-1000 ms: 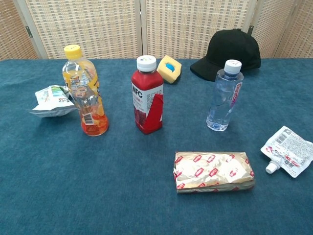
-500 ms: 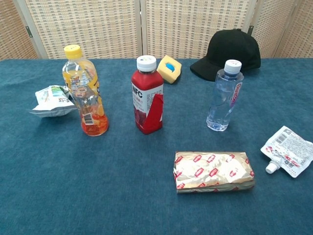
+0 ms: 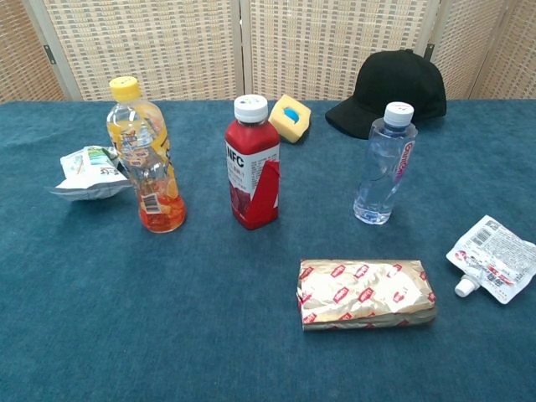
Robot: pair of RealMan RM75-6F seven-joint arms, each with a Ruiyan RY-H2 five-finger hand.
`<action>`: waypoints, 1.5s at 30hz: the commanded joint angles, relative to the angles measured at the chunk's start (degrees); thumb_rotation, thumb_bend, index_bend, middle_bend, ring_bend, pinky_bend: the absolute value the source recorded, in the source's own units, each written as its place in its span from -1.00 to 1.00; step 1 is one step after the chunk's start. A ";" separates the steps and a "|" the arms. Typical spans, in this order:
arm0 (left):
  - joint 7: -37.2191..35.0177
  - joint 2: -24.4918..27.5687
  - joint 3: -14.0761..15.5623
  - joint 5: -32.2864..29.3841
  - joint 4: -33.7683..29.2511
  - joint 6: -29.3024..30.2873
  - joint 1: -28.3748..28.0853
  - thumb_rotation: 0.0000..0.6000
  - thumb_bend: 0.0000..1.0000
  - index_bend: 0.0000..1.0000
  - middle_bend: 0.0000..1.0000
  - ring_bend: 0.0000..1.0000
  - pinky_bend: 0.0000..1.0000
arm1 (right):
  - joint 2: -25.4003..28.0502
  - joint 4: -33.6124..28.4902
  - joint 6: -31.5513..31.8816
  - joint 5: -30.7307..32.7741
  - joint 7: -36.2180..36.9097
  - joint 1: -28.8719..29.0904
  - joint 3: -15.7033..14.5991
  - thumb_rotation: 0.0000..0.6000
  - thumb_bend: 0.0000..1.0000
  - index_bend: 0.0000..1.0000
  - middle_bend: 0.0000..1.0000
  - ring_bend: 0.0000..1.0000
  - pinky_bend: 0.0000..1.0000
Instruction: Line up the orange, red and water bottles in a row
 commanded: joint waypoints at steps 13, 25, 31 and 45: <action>-1.51 -0.11 -0.98 0.00 0.72 -0.44 1.42 1.00 -0.75 -1.00 -1.00 -1.00 -0.89 | -14.86 12.54 -14.14 7.12 2.74 11.64 5.29 1.00 -0.94 -0.65 -0.64 -0.88 -0.85; -1.62 0.23 -1.80 0.63 0.55 0.24 2.21 1.00 -0.75 -1.00 -1.00 -1.00 -0.89 | -24.17 23.58 -19.69 6.04 9.62 18.23 6.95 1.00 -0.90 -0.57 -0.58 -0.82 -0.81; -1.93 0.31 -2.10 0.61 0.74 0.53 2.74 1.00 -0.75 -1.00 -1.00 -1.00 -0.89 | -27.08 27.57 -20.49 5.33 11.60 20.11 7.00 1.00 -0.75 -0.50 -0.55 -0.78 -0.75; -3.16 0.04 -2.70 1.94 1.35 1.51 3.27 1.00 -0.75 -1.00 -1.00 -1.00 -0.89 | -32.32 34.00 -17.73 5.55 13.79 21.58 8.12 1.00 -0.23 -0.02 -0.24 -0.48 -0.45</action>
